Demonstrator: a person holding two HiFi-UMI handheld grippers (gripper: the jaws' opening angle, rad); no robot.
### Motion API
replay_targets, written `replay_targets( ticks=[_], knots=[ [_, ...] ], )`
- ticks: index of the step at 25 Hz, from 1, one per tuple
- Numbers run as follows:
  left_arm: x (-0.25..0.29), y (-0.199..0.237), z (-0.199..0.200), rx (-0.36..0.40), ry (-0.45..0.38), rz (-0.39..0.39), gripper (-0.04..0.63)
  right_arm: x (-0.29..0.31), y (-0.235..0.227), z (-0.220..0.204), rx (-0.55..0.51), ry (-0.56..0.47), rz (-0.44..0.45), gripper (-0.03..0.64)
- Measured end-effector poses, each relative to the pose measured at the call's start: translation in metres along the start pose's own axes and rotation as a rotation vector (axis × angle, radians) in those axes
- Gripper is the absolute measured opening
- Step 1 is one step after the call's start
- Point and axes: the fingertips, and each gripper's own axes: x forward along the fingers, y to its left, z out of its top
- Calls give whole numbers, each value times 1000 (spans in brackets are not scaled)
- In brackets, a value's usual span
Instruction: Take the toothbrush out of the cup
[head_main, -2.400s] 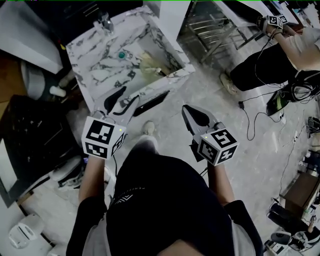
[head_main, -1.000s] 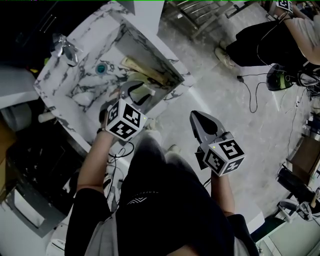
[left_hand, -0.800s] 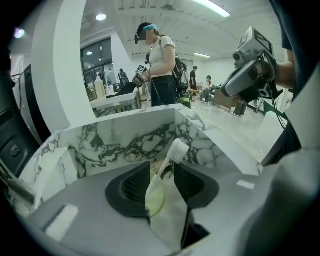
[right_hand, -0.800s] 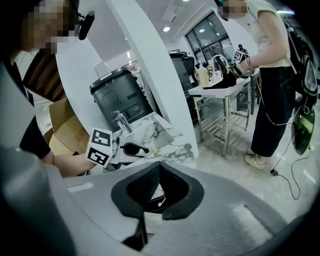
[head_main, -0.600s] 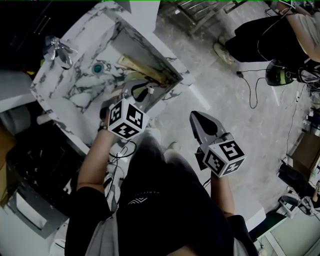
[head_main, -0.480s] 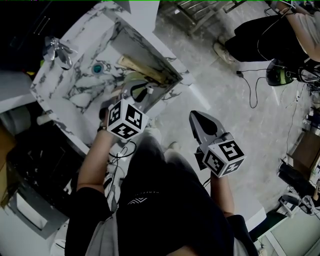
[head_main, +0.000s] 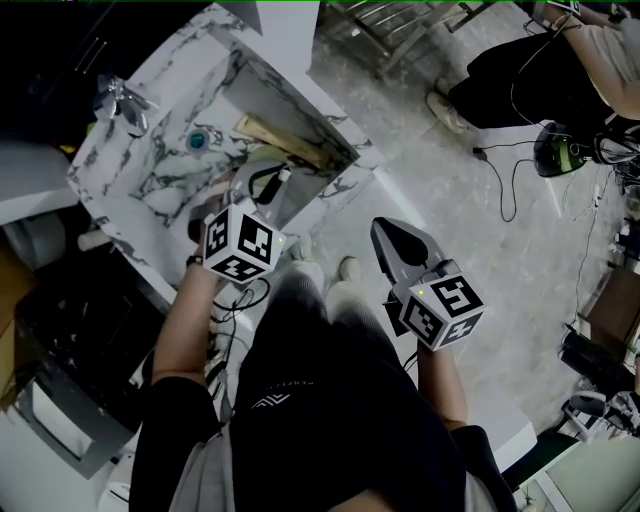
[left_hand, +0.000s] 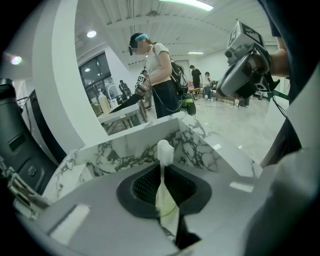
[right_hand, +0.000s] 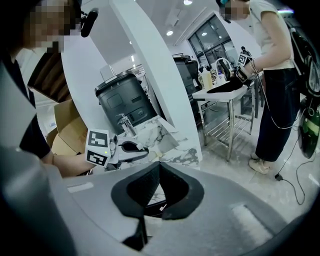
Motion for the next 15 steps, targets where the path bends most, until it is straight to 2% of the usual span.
replay_targets(
  ticks=[15],
  knots=[
    [-71,22,41,-60,-20,281,41,-15,12,34,-150,-74,153,3]
  ],
)
